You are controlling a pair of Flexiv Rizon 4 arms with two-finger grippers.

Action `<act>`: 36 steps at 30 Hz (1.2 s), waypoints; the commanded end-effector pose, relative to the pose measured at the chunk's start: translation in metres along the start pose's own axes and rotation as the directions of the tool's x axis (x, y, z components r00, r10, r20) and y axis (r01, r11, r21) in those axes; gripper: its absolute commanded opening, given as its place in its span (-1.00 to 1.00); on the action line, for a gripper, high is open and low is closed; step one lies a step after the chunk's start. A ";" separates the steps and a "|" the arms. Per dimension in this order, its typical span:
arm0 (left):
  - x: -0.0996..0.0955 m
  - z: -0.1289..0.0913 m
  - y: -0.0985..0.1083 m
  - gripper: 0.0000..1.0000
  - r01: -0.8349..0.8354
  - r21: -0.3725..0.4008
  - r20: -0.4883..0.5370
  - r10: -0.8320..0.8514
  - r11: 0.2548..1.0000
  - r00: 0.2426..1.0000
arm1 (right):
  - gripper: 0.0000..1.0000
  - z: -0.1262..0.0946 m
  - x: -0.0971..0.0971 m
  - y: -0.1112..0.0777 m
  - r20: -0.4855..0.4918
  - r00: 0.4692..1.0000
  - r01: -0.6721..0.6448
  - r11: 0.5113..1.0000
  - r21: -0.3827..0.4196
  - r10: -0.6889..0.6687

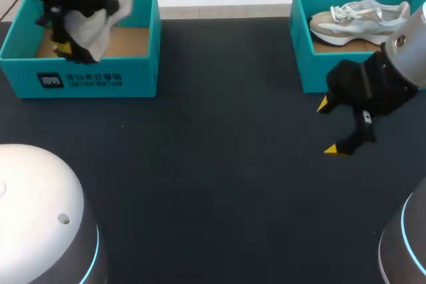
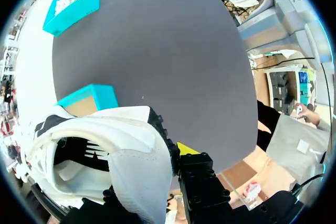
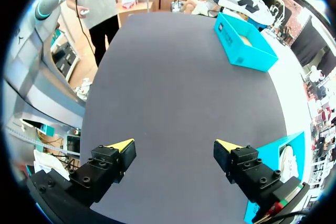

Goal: Take the shoe out of the shoebox, open the shoe tongue, remove and reinsert the insole, then place the shoe into the shoebox

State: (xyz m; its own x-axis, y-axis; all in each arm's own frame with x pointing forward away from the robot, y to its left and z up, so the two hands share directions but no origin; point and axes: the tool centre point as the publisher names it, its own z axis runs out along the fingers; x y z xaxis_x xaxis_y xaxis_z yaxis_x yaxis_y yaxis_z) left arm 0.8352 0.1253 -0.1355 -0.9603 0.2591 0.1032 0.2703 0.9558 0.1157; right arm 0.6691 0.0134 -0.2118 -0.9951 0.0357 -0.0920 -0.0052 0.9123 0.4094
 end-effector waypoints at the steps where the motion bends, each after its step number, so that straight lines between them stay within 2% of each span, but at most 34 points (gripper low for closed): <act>1: -0.009 0.000 0.051 -1.00 0.000 0.071 -0.014 0.001 0.997 1.000 | 1.00 0.001 -0.001 0.000 -0.001 1.000 0.000 1.000 0.001 0.000; 7: -0.016 0.002 0.088 -1.00 -0.029 0.062 -0.013 0.030 0.998 0.999 | 1.00 0.001 -0.001 0.000 -0.001 1.000 0.000 1.000 0.001 0.000; 11: -0.022 0.005 0.104 -1.00 -0.009 0.051 -0.040 0.011 0.999 0.999 | 1.00 0.001 -0.001 0.000 -0.001 1.000 0.000 1.000 0.001 0.000; 15: -0.018 0.010 0.118 -1.00 -0.069 0.058 -0.033 0.071 0.996 0.997 | 1.00 0.001 -0.001 0.000 -0.001 1.000 0.000 1.000 0.001 0.000; 16: -0.014 0.012 0.121 -1.00 -0.119 0.033 -0.047 0.121 0.992 0.992 | 1.00 0.001 -0.001 0.000 -0.001 1.000 0.000 1.000 0.001 0.000; 18: -0.006 0.018 0.122 -1.00 -0.183 -0.004 -0.057 0.182 0.983 0.982 | 1.00 0.001 -0.001 0.000 -0.001 1.000 0.000 1.000 0.001 0.000; 36: -0.006 0.018 0.122 -1.00 -0.183 -0.004 -0.057 0.182 0.983 0.982 | 1.00 0.001 -0.001 0.000 -0.001 1.000 0.000 1.000 0.001 0.000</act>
State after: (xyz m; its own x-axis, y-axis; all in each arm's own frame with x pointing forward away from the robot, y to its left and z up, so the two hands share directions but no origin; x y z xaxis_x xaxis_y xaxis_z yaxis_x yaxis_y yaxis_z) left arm 0.8733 0.2423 -0.1408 -0.8895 0.4195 0.1813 0.4408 0.8922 0.0983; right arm 0.6692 0.0134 -0.2118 -0.9951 0.0357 -0.0920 -0.0051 0.9123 0.4094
